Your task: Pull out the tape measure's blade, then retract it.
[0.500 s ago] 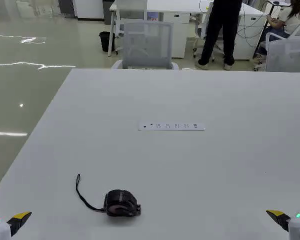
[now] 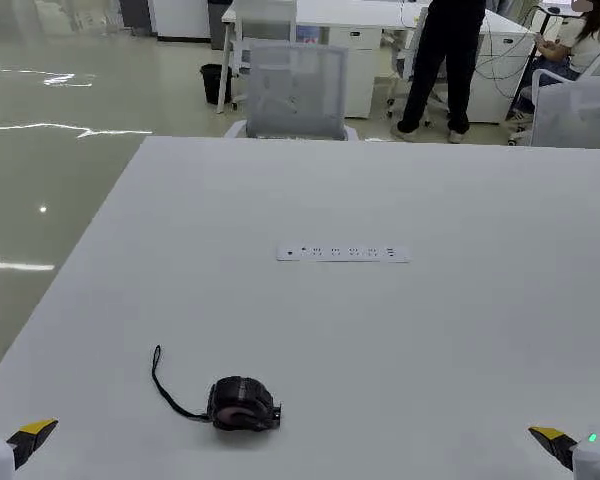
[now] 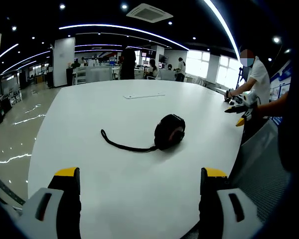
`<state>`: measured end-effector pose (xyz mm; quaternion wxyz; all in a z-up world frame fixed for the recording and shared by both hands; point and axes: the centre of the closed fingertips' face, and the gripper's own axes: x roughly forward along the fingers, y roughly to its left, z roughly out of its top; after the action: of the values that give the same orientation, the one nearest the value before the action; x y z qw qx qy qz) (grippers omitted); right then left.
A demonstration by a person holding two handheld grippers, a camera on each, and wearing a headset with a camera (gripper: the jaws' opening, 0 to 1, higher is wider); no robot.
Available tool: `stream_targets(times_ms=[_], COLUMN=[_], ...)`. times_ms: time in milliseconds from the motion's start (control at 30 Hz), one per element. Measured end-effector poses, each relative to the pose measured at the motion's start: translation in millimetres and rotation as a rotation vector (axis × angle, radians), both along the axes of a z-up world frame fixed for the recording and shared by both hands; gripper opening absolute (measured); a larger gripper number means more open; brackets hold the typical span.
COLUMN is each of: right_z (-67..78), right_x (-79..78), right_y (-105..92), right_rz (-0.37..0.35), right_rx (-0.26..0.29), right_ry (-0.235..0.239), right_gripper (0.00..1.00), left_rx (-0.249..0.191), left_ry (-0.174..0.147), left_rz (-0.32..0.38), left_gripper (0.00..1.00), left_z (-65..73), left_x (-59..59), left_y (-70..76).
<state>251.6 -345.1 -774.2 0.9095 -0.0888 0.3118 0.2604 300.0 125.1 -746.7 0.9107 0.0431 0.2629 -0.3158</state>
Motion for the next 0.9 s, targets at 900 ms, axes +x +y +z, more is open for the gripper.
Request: stream_targets(times_ms=[900], right_z=[2.8], right_x=[-0.4], right_y=[-5.0], right_rz=[0.009], right_rx=[0.001], right_ry=[-0.026], right_gripper=[1.0], left_rx=[0.027], left_ry=[-0.004], left_rz=[-0.04], left_gripper=[0.99], left_z=[2.3], left_x=[10.8], left_y=[-3.0])
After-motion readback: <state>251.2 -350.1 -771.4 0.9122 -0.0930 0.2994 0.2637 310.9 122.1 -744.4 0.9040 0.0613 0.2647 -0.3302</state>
